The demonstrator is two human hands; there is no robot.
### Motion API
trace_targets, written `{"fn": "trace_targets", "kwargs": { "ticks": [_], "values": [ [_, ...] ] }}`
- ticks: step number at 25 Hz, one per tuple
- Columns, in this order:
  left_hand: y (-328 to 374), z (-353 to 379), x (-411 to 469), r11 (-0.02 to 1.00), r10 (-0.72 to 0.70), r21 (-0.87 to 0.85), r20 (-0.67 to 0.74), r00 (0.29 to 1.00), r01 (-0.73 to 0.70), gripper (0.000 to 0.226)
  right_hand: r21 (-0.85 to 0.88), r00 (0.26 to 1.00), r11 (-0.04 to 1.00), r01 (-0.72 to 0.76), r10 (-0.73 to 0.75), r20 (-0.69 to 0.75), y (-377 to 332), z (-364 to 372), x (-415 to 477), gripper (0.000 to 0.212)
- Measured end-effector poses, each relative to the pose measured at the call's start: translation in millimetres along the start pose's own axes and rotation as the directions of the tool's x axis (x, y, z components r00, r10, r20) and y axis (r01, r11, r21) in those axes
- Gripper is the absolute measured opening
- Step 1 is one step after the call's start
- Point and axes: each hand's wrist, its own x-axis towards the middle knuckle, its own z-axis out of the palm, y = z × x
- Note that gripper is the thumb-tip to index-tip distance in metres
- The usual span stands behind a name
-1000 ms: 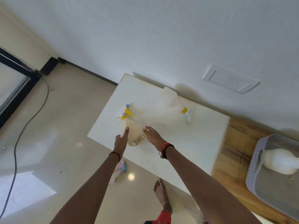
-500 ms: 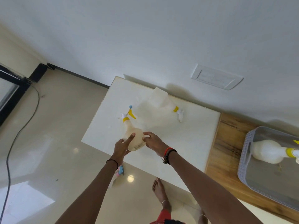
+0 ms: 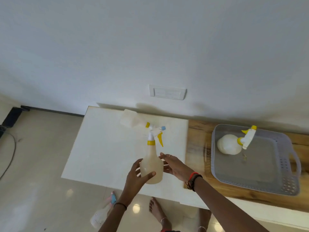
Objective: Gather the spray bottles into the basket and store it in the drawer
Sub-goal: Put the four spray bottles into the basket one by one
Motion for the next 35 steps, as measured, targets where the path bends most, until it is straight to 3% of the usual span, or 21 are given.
{"fn": "trace_targets", "kwargs": {
  "ticks": [9, 20, 27, 32, 35],
  "values": [
    [27.8, 113.1, -35.1, 0.957, 0.19, 0.172, 0.23, 0.955, -0.232, 0.088, 0.192, 0.983, 0.971, 0.145, -0.119, -0.141, 28.1, -103.3, -90.3, 0.019],
    [44.9, 281.1, -64.6, 0.85, 0.292, 0.288, 0.439, 0.85, -0.441, 0.09, 0.205, 0.875, 0.92, 0.333, -0.22, -0.432, 81.2, -238.8, -195.5, 0.018],
    [68.2, 375.4, -38.1, 0.851, 0.23, 0.344, 0.436, 0.87, -0.397, 0.099, 0.153, 0.76, 0.904, 0.4, -0.233, -0.607, 84.8, -323.3, -191.4, 0.027],
    [80.5, 414.0, -3.7, 0.856, 0.188, 0.377, 0.41, 0.892, -0.354, 0.102, 0.116, 0.77, 0.913, 0.39, -0.254, -0.586, 73.5, -367.5, -165.2, 0.023],
    [87.4, 429.3, 16.6, 0.848, 0.188, 0.403, 0.38, 0.906, -0.345, 0.1, 0.083, 0.767, 0.916, 0.392, -0.276, -0.58, 63.8, -383.4, -150.3, 0.031]
  ]
}}
